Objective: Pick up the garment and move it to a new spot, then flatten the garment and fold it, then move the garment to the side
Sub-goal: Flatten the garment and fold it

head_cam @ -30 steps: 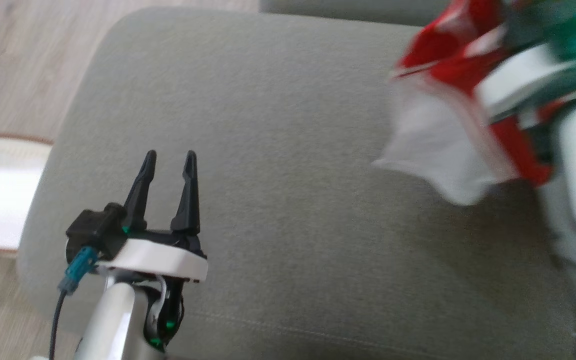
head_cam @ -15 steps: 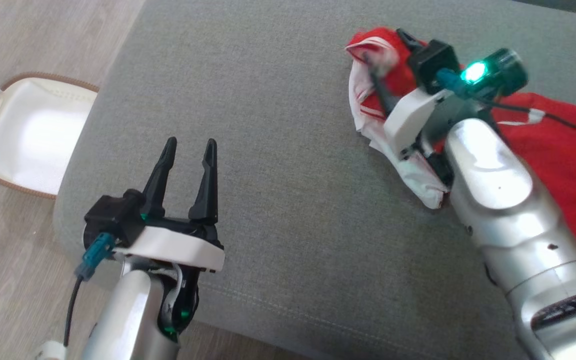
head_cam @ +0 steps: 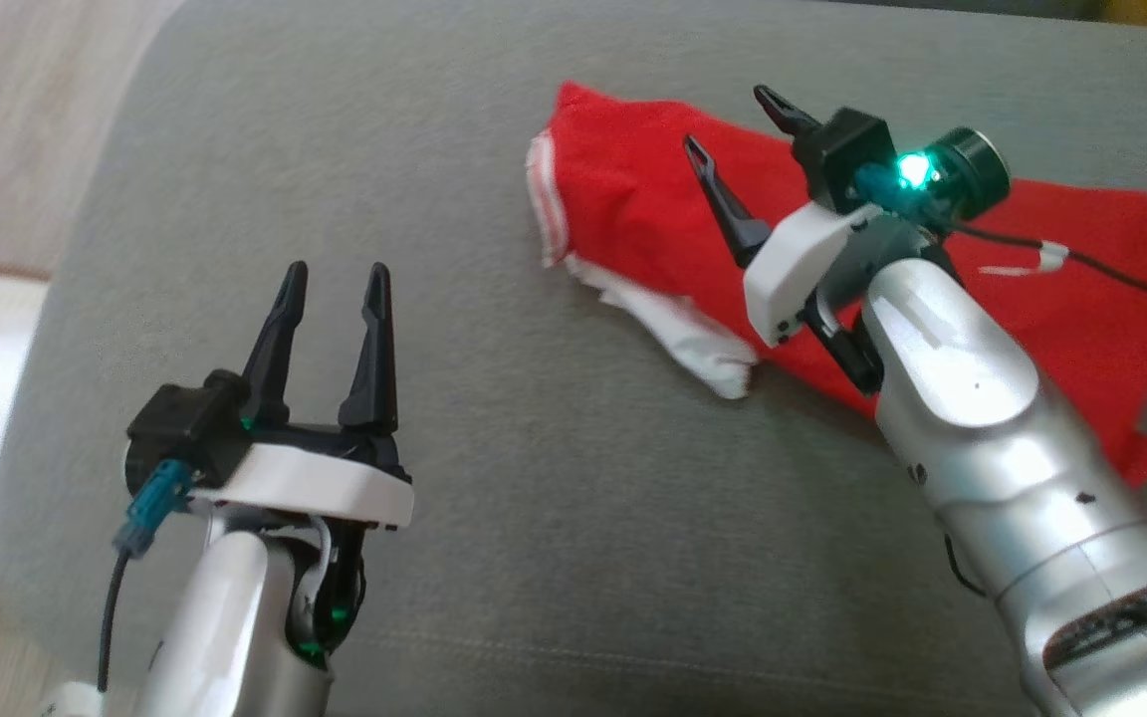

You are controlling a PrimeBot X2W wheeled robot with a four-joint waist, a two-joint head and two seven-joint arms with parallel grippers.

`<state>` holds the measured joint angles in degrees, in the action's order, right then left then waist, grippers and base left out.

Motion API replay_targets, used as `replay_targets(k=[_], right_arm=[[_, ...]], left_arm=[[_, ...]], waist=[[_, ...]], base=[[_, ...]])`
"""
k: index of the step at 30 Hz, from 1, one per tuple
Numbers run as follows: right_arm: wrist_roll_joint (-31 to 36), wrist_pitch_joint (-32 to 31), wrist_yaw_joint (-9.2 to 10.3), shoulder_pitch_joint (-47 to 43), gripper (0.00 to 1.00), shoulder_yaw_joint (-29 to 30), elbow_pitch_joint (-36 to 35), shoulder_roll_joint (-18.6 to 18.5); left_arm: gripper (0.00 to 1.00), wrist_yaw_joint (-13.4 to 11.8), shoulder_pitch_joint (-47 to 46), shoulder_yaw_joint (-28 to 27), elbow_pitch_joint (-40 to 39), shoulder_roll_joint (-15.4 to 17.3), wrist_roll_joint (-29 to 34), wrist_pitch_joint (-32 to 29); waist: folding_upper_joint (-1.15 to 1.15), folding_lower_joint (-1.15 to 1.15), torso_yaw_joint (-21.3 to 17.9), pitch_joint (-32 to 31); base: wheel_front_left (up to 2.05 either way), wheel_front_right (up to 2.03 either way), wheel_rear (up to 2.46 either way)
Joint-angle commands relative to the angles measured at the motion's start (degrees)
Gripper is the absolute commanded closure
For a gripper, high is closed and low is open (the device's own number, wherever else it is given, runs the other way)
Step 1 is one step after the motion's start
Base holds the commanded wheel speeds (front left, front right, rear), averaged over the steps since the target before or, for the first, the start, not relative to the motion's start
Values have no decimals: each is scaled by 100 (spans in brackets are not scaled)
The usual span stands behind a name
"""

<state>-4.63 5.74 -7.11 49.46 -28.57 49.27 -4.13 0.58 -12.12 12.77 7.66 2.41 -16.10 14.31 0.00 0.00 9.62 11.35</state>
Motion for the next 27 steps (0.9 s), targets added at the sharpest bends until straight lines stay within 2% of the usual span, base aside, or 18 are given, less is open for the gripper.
replay_targets(k=[1,6,10,17,21,27], right_arm=[[63,97,-37,-83,0,38,-114,124],[374,258,-37,-455,0,441,-90,107],[478,381,-37,-880,0,788,-339,-60],[458,635,-37,-1970,0,1702,-1540,-247],[403,707,-37,-2836,0,2320,-2349,-85],[384,552,-37,-3681,0,2798,-3030,103]], left_arm=[[0,8,-179,-219,-207,47,89,69],[0,5,-88,-252,-254,47,113,69],[0,-5,-39,-263,-278,47,122,69],[0,-24,-29,-222,-338,47,134,69],[0,-16,2,-203,-350,47,146,69],[0,4,39,-202,-339,47,159,69]], waist=[[0,0,-304,-195],[0,0,-619,-391],[0,0,-779,-493],[0,0,-934,-510],[0,0,-1010,-481],[0,0,-1116,-393]], base=[[0,0,0],[0,0,0],[0,0,0],[0,0,0],[0,0,0],[0,0,0]])
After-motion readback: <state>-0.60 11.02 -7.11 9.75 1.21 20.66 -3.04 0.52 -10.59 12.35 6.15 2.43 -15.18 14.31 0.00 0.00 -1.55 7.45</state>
